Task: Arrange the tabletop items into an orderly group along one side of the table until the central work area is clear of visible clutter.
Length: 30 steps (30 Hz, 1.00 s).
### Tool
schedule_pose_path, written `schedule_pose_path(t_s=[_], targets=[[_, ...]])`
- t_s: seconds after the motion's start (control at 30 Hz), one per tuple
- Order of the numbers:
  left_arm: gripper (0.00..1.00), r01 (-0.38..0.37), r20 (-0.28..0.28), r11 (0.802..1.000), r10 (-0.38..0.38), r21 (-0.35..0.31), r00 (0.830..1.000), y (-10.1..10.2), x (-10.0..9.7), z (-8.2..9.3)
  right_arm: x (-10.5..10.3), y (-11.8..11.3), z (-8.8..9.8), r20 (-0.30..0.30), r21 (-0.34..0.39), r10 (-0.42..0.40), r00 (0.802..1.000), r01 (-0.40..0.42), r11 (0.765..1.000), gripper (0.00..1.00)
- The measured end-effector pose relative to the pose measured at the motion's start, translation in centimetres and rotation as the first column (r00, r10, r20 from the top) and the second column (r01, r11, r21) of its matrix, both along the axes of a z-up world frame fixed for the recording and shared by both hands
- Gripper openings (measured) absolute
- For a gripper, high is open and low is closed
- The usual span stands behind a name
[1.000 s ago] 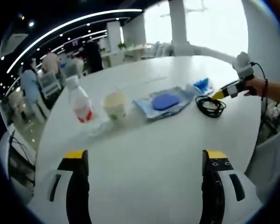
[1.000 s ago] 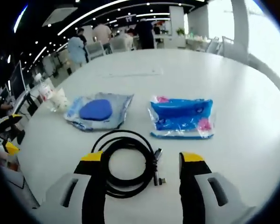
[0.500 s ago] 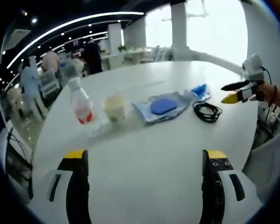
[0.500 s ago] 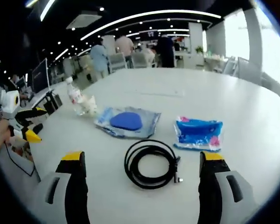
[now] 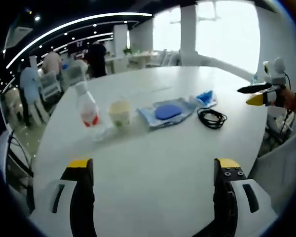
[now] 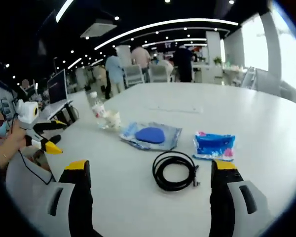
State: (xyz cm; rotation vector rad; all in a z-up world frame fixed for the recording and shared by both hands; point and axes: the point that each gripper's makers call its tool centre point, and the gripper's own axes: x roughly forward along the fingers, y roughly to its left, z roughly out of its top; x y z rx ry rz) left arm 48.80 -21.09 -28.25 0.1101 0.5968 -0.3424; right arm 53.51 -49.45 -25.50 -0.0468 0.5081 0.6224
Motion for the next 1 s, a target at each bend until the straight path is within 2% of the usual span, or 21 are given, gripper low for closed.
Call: schedule_pose_path(t_s=[0.27, 0.4, 0.63, 0.67, 0.77, 1.0], targets=[[0.99, -0.005, 0.011, 1.000, 0.005, -0.025, 1.000, 0.3, -1.7, 0.9, -2.2, -0.7, -0.6, -0.012, 0.010, -0.007, 1.000, 0.007, 1.000, 0.99], [0.99, -0.012, 0.024, 1.000, 0.012, -0.014, 1.000, 0.4, -2.2, 1.2, -3.3, -1.1, -0.8, -0.015, 0.021, -0.023, 1.000, 0.023, 0.999, 0.99], [0.99, -0.029, 0.016, 0.999, 0.029, -0.022, 0.999, 1.0, -3.3, 0.5, -4.3, -1.3, -1.5, -0.040, 0.056, -0.040, 0.998, 0.043, 0.998, 0.99], [0.99, -0.030, 0.013, 0.999, 0.031, -0.022, 0.999, 1.1, -3.5, 0.4, -4.4, -1.2, -1.5, -0.034, 0.054, -0.041, 0.999, 0.043, 0.998, 0.99], [0.99, -0.033, 0.014, 0.999, 0.033, -0.029, 0.999, 1.3, -3.8, 0.2, -4.5, -1.5, -1.7, 0.009, -0.025, -0.039, 0.999, 0.039, 0.999, 0.99], [0.99, -0.036, 0.016, 0.998, 0.037, -0.044, 0.999, 1.2, -3.9, -0.2, -5.2, -1.1, -2.9, -0.014, -0.072, -0.030, 0.999, 0.028, 0.997, 0.99]])
